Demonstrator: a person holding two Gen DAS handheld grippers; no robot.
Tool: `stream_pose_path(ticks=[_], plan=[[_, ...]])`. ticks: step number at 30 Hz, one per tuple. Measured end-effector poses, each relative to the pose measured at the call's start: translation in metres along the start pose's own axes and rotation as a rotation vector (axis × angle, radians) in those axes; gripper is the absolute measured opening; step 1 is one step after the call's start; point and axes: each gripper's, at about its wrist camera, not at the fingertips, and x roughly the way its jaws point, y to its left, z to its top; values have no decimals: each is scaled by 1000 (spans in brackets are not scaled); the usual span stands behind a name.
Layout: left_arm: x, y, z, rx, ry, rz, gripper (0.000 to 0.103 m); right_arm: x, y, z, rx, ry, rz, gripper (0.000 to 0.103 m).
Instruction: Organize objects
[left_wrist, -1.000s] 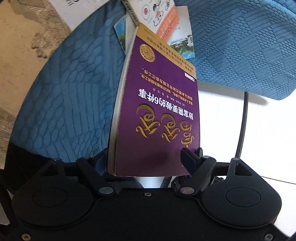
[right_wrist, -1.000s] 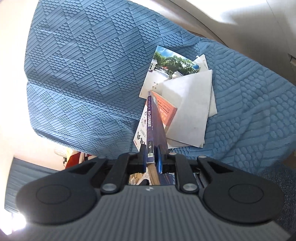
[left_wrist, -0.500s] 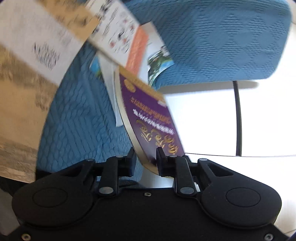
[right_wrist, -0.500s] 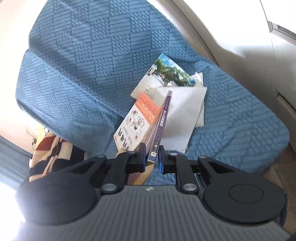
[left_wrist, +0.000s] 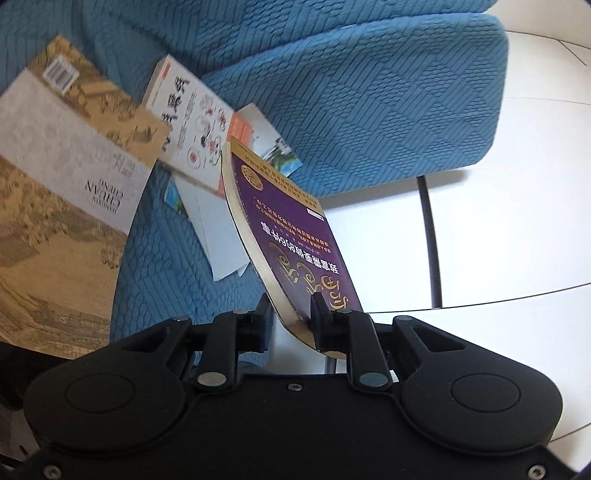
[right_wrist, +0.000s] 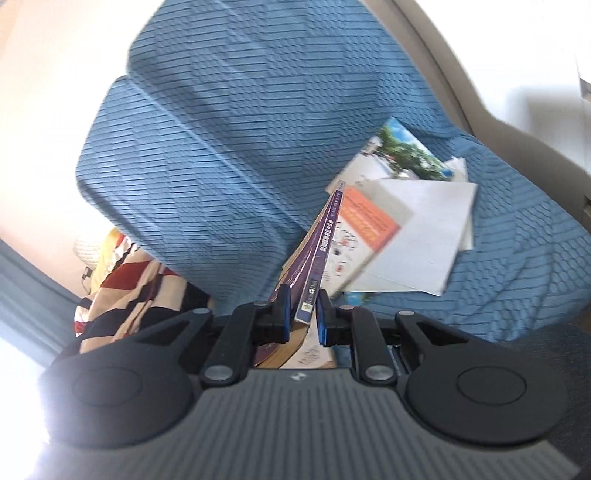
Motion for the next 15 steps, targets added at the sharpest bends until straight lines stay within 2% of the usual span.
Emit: stream_pose_path(ticks=[9, 15], plan=[[-51, -27, 22, 44, -41, -8, 19, 3, 54, -1, -44, -13, 53, 17], [-85, -30, 33, 81, -90, 15, 20, 20, 73, -10, -21, 20, 87, 17]])
